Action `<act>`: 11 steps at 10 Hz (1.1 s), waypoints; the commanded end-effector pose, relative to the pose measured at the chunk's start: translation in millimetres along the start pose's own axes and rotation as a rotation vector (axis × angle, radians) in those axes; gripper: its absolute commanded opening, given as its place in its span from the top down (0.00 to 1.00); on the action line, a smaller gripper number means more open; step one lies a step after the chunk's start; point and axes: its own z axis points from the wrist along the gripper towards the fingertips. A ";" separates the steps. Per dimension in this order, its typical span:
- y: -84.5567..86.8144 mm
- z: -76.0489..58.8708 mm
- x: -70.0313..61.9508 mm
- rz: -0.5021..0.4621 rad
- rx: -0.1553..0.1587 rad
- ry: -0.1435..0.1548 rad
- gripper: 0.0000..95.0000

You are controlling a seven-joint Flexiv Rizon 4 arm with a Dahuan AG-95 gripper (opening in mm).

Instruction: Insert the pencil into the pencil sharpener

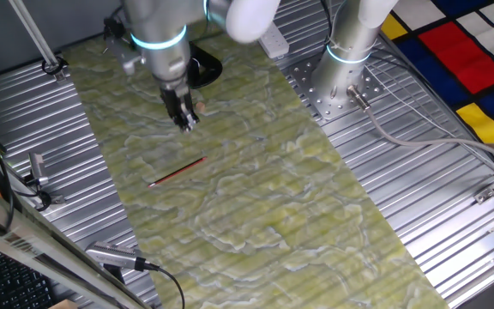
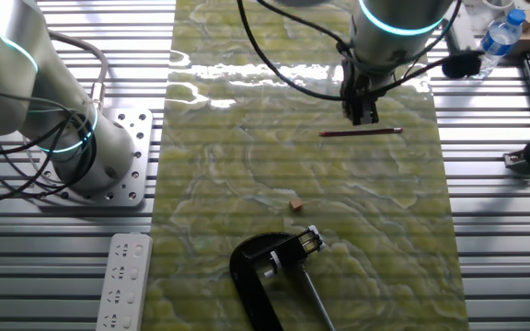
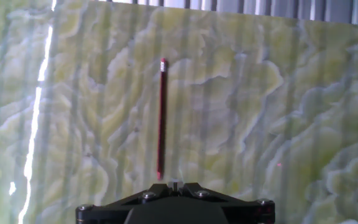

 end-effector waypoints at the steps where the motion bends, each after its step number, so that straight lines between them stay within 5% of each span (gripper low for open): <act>1: 2.1 19.5 -0.3 -0.020 -0.007 -0.008 1.00; 6: 10.2 35.9 -1.2 -0.026 -0.001 -0.001 1.00; 11: 10.4 36.2 -1.2 -0.020 -0.006 -0.001 1.00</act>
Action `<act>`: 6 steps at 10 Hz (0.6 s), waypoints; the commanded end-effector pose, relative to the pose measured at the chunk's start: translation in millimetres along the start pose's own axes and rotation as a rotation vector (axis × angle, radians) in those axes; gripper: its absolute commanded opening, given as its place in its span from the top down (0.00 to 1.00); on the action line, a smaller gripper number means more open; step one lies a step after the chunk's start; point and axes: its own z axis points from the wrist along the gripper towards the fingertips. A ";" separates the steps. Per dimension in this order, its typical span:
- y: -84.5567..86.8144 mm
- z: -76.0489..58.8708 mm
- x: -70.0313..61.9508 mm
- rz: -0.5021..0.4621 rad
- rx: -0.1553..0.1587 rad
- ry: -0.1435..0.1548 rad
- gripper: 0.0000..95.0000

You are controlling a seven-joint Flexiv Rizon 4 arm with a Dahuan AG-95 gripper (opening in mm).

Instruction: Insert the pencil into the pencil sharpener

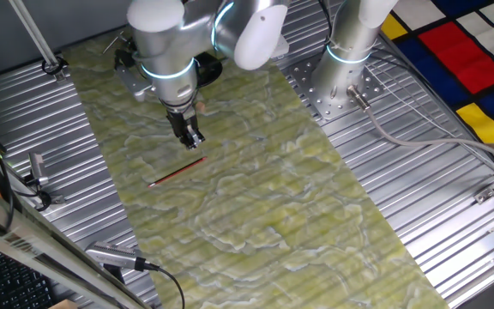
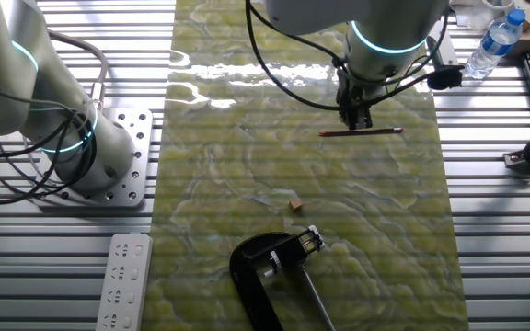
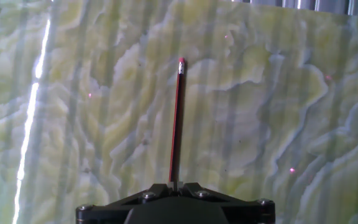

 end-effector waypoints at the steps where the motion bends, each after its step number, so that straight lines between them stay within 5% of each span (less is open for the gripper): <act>1: -0.6 0.9 0.7 0.001 0.037 0.020 1.00; 3: -0.6 0.9 0.7 0.001 0.073 0.027 1.00; 6: -0.6 0.9 0.7 -0.008 0.077 0.025 1.00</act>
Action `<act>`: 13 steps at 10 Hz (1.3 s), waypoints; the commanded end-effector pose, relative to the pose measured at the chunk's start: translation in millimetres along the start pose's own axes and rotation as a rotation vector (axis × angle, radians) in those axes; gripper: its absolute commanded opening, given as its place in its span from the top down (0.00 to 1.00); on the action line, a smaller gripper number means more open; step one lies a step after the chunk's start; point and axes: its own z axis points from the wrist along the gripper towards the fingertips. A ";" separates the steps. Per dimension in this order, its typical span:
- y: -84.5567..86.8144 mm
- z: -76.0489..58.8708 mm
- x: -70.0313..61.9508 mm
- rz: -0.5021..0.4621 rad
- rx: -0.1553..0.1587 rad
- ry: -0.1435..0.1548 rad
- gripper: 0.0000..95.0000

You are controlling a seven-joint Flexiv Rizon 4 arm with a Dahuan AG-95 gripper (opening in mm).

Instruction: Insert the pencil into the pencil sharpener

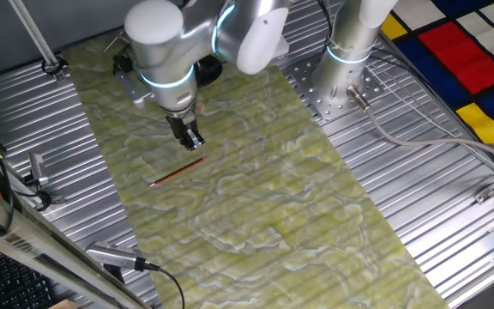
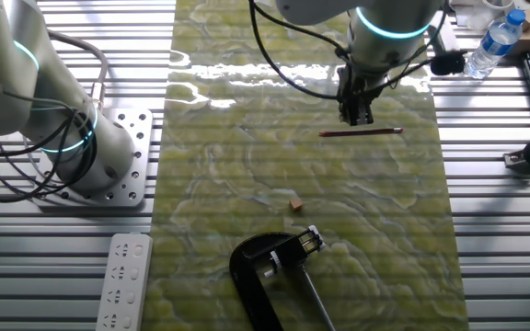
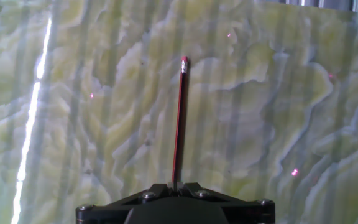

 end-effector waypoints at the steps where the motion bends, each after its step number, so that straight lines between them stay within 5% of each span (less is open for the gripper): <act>1: -0.4 -2.2 1.4 -0.011 -0.006 0.007 1.00; 4: -0.4 -2.2 1.4 -0.020 -0.007 0.015 1.00; 6: -0.4 -2.2 1.4 -0.026 -0.020 0.050 1.00; 8: -0.4 -2.2 1.4 -0.070 -0.018 0.022 1.00; 13: -0.4 -2.2 1.4 -0.134 -0.014 0.031 1.00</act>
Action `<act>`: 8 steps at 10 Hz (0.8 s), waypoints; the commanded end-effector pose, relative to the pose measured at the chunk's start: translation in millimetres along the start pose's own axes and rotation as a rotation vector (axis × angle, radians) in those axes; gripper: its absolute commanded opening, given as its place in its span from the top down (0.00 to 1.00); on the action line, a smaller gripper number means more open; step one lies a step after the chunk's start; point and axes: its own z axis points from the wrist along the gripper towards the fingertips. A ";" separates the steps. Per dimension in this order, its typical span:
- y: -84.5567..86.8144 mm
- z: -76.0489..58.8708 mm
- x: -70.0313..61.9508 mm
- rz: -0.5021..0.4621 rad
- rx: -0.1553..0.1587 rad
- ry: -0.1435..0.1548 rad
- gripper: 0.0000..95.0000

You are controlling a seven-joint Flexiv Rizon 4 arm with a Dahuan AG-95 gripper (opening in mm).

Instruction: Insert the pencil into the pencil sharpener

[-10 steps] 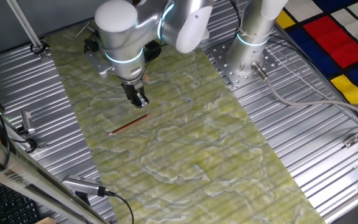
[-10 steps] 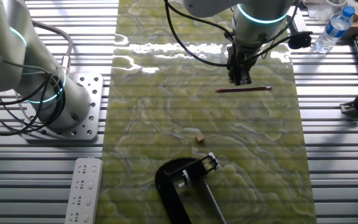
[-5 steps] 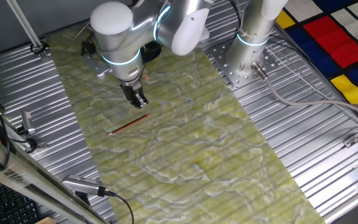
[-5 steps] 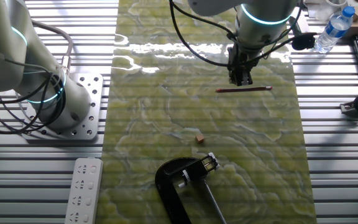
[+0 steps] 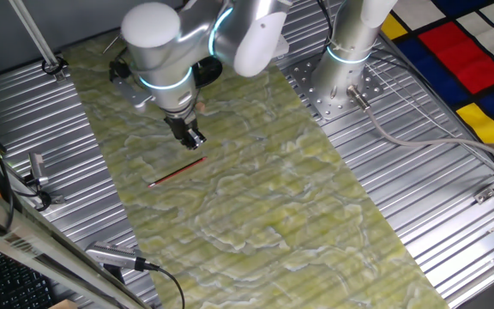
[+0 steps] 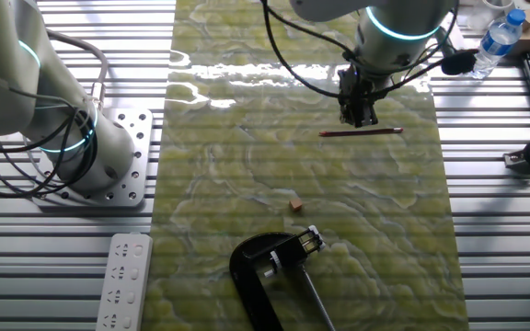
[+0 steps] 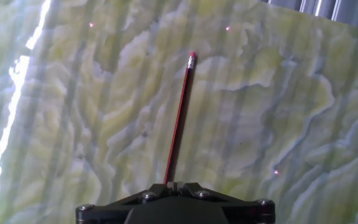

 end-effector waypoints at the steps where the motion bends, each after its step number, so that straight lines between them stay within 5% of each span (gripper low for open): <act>1: 0.0 1.8 -2.8 -0.003 -0.007 0.005 1.00; 6: 2.0 4.0 -9.0 0.031 -0.015 0.000 1.00; 7: 3.9 6.3 -15.7 0.027 -0.015 -0.001 0.80; 8: 5.2 7.7 -20.8 0.023 -0.015 -0.003 0.80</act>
